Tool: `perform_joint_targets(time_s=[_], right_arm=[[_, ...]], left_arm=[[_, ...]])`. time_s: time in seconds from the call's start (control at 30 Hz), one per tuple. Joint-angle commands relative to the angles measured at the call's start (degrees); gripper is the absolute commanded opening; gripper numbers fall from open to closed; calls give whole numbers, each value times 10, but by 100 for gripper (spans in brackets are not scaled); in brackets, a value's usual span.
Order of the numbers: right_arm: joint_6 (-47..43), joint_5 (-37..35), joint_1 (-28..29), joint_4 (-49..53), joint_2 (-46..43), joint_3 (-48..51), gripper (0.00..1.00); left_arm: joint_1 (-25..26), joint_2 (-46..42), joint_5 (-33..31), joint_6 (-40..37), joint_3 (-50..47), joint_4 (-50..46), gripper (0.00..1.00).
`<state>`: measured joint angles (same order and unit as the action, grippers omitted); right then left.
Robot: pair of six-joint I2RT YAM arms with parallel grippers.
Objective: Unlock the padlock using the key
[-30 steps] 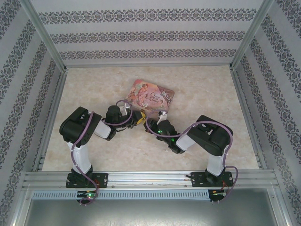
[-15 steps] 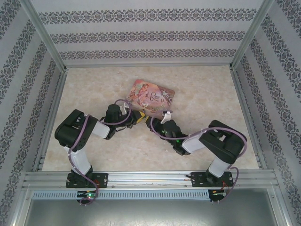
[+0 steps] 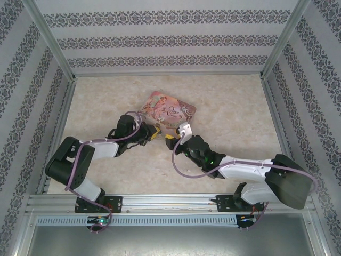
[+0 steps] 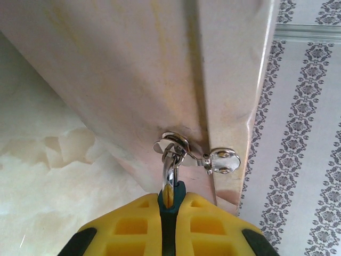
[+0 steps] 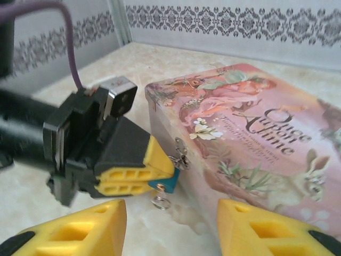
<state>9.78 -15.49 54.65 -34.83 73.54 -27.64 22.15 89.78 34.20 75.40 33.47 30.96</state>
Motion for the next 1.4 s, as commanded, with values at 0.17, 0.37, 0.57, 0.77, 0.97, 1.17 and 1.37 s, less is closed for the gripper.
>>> perform_joint_targets(time_s=[0.17, 0.37, 0.57, 0.77, 0.97, 1.17, 1.37], right_arm=[[-328, -32, 11, 107, -45, -18, 60], [-432, -12, 11, 142, -33, -34, 71], [-462, 28, 11, 154, 14, -66, 75], [-477, 75, 8, 164, 60, -104, 74], [-477, 105, 5, 168, 93, -126, 66], [-479, 115, -3, 180, 105, -146, 54], [-484, 109, -5, 181, 120, -157, 44]], left_arm=[[6, -33, -2, 15, 41, -109, 0], [6, -44, 3, 40, 46, -129, 0], [7, -50, 10, 83, 71, -211, 0], [10, -83, -10, 105, 94, -289, 0], [10, -100, -23, 111, 110, -349, 0], [10, -103, -24, 112, 106, -340, 0], [11, -103, -23, 113, 101, -332, 0]])
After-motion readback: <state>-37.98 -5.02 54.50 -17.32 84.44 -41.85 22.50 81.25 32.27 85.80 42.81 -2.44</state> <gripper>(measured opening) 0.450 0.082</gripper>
